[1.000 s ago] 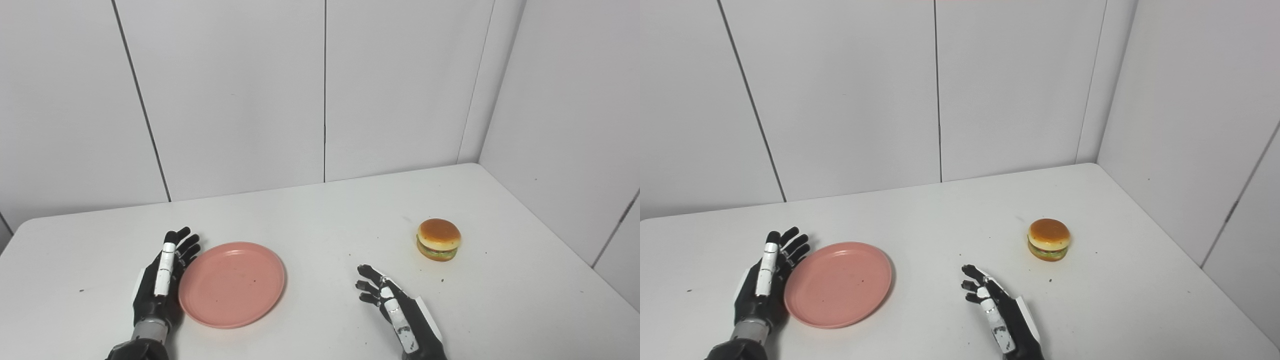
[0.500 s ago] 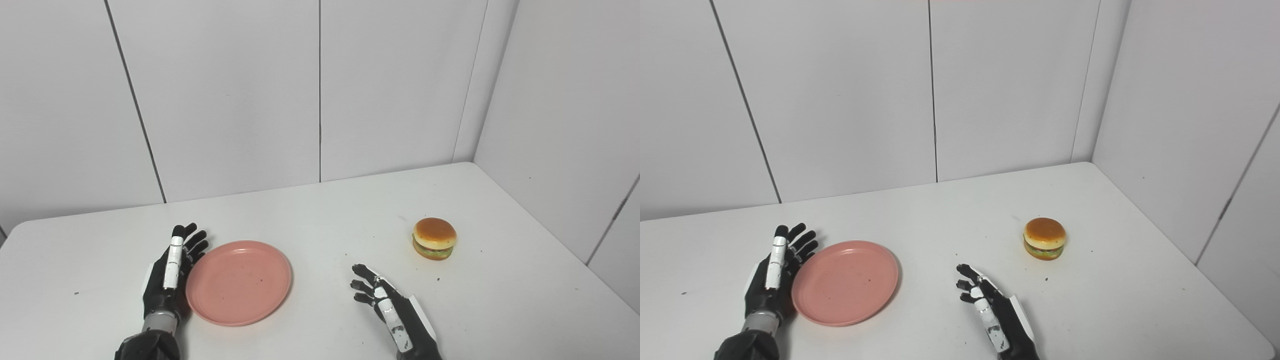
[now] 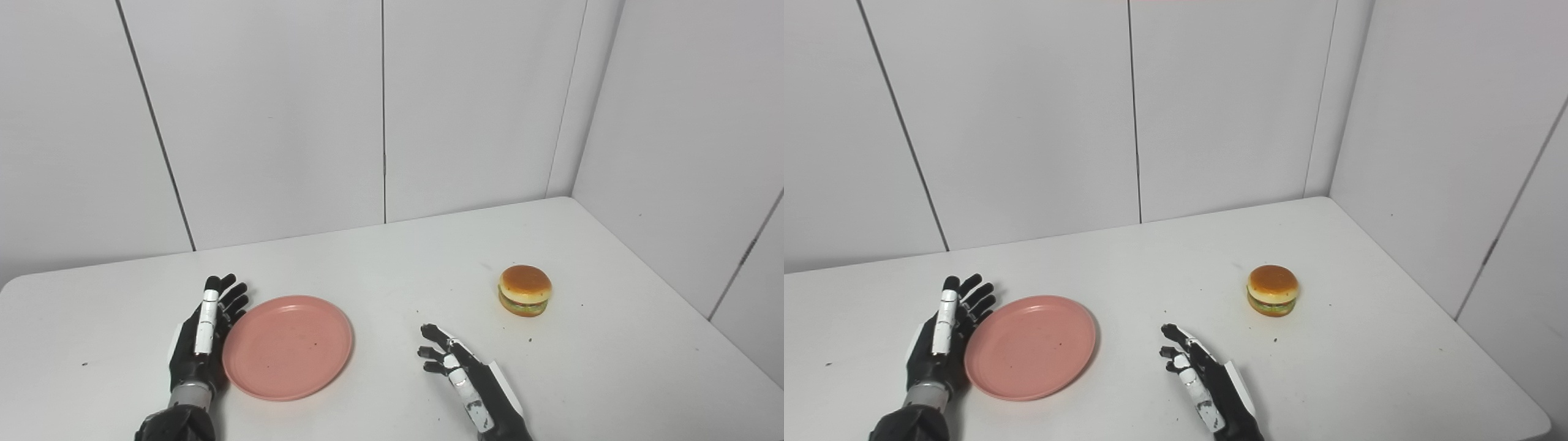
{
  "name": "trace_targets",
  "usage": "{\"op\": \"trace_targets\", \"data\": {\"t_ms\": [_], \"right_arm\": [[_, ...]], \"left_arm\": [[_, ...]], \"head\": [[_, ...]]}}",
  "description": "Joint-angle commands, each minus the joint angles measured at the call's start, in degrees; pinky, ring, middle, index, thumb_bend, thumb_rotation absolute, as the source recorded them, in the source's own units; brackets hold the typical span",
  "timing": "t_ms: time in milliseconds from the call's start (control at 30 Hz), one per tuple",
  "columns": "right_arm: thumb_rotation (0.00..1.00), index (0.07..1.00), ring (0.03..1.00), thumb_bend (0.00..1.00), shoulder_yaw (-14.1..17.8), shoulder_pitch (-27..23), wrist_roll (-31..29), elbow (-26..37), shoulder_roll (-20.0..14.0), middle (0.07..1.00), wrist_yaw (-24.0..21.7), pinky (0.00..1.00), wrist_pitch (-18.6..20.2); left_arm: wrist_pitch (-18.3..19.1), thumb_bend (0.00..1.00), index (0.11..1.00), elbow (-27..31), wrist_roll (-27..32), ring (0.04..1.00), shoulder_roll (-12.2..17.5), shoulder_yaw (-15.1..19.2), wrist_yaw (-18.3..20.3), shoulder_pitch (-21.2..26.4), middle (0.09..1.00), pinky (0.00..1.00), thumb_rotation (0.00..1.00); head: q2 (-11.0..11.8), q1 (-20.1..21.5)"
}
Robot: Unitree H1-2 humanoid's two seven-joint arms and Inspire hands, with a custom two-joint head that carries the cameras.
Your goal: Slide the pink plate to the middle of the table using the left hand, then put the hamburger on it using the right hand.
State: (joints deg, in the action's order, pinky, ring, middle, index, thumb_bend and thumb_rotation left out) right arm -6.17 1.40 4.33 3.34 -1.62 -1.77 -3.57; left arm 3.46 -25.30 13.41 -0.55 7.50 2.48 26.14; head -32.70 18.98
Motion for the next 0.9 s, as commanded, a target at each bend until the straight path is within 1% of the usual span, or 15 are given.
{"op": "trace_targets", "data": {"t_ms": [0,33,100,167,200,267,333,400,467,533,633,700,800,867], "right_arm": [[0.99,0.843,0.804,0.77,-1.69,-0.21,3.38,-0.94,0.93,0.87,0.86,0.73,-2.11],[0.99,0.834,0.794,0.75,-1.65,-0.18,4.71,-0.39,0.79,0.856,1.42,0.71,-2.29],[0.99,0.819,0.784,0.76,-1.43,-0.49,7.7,2.05,0.27,0.838,2.4,0.7,-2.26],[1.0,0.802,0.778,0.8,-1.25,-0.91,9.6,3.99,-0.11,0.82,3.0,0.69,-2.25],[1.0,0.786,0.77,0.84,-1.18,-1.09,10.3,4.63,-0.21,0.805,3.22,0.67,-2.32],[1.0,0.775,0.764,0.87,-0.89,-1.5,11.45,6.29,-0.29,0.794,3.42,0.66,-2.0],[0.98,0.776,0.77,0.89,-0.61,-1.92,12.8,8.14,-0.52,0.798,3.37,0.67,-1.28],[0.98,0.778,0.776,0.89,-0.44,-2.48,15.64,10.07,-1.23,0.802,3.3,0.67,-0.2],[0.97,0.784,0.777,0.87,-0.22,-3.27,18.71,12.36,-2.16,0.796,2.77,0.7,1.58],[0.96,0.783,0.771,0.85,-0.11,-4.28,21.14,14.02,-3.13,0.788,2.3,0.71,2.58],[0.95,0.781,0.761,0.82,0.03,-6.2,24.71,16.21,-4.97,0.792,1.38,0.68,3.93],[0.94,0.78,0.752,0.82,0.34,-7.32,25.78,17.04,-5.91,0.792,0.86,0.66,4.88],[0.96,0.782,0.76,0.83,0.58,-10.14,32.61,18.61,-8.53,0.802,-0.93,0.65,7.93],[0.96,0.783,0.761,0.84,0.41,-11.52,36.47,18.98,-10.01,0.812,-1.82,0.63,8.77]], "left_arm": [[-0.33,0.82,0.808,-0.49,-0.1,0.874,-0.14,-0.46,0.64,1.54,0.83,0.91,0.81],[-0.44,0.82,0.811,-0.68,-0.06,0.875,-0.15,-0.51,0.79,1.54,0.831,0.91,0.81],[-0.5,0.82,0.814,-1.27,-0.04,0.874,-0.15,-0.56,0.91,1.7,0.83,0.91,0.82],[-0.72,0.82,0.811,-1.94,-0.04,0.872,-0.14,-0.54,1.04,1.92,0.83,0.92,0.82],[-0.85,0.81,0.811,-2.21,-0.06,0.87,-0.13,-0.52,1.1,2.01,0.833,0.92,0.82],[-1.25,0.81,0.81,-2.85,-0.16,0.867,-0.14,-0.52,1.2,2.19,0.833,0.91,0.83],[-1.34,0.81,0.805,-3.34,-0.08,0.868,-0.26,-0.46,1.24,2.32,0.831,0.91,0.82],[-1.56,0.81,0.803,-3.84,-0.04,0.867,-0.41,-0.52,1.35,2.45,0.827,0.91,0.82],[-1.87,0.81,0.807,-4.35,-0.18,0.87,-0.51,-0.68,1.42,2.57,0.826,0.9,0.82],[-1.9,0.81,0.804,-4.61,-0.23,0.867,-0.6,-0.74,1.37,2.68,0.821,0.9,0.82],[-1.7,0.81,0.805,-4.42,-0.37,0.868,-0.64,-0.97,1.41,2.68,0.825,0.9,0.83],[-1.82,0.8,0.811,-4.43,-0.42,0.868,-0.65,-1.09,1.5,2.67,0.829,0.9,0.83],[-1.89,0.81,0.811,-4.75,-0.18,0.868,-0.66,-0.92,1.4,2.76,0.827,0.91,0.82],[-1.99,0.81,0.813,-5.05,-0.12,0.869,-0.57,-0.86,1.5,2.87,0.827,0.92,0.82]], "head": [[-0.13,0.08],[-0.13,0.08],[-0.17,0.37],[-0.04,1.06],[-0.04,1.06],[0.04,1.52],[0.08,1.76],[0.23,1.79],[0.33,1.8],[0.33,1.8],[0.46,1.56],[0.48,1.46],[0.71,1.43],[0.8,1.28]]}}
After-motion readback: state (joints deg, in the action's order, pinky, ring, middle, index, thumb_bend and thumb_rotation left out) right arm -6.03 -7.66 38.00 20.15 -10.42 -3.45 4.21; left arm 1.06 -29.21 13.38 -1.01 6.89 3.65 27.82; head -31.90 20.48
